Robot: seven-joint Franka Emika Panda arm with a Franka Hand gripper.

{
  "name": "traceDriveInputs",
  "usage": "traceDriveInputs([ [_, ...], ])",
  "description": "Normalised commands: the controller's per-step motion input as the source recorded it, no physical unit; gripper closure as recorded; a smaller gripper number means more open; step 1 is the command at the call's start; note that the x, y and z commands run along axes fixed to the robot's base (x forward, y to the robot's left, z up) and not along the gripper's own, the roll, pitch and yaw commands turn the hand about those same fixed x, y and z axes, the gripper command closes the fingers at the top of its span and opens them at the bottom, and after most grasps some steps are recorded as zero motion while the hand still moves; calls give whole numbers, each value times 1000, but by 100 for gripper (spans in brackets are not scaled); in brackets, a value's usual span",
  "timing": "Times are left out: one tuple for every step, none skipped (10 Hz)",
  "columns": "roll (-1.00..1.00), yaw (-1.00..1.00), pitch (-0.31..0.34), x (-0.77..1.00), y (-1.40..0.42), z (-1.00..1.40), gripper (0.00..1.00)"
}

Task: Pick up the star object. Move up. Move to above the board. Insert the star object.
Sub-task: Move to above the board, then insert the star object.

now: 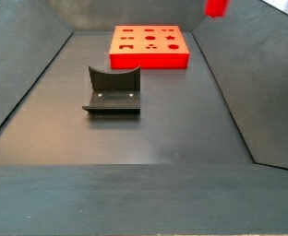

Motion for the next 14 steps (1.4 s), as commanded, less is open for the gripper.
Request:
traceDriveInputs([
  [-12, 7, 132, 377, -1000, 176, 100],
  [-14, 2, 144, 387, -1000, 178, 100],
  [-18, 6, 139, 392, -1000, 179, 100],
  [-10, 8, 131, 399, -1000, 180, 100],
  [4, 10, 121, 408, -1000, 185, 100],
  [4, 6, 129, 415, -1000, 186, 100],
  [-4, 10, 136, 434, -1000, 188, 100],
  [-1, 6, 139, 446, -1000, 192, 100],
  [2, 12, 139, 460, -1000, 197, 100],
  [4, 11, 142, 458, -945, 193, 100],
  [13, 8, 142, 312, -585, 122, 100],
  [22, 9, 124, 217, -354, 83, 100],
  [29, 9, 99, 141, -211, 57, 100],
  [0, 0, 0, -26, 0, -51, 100],
])
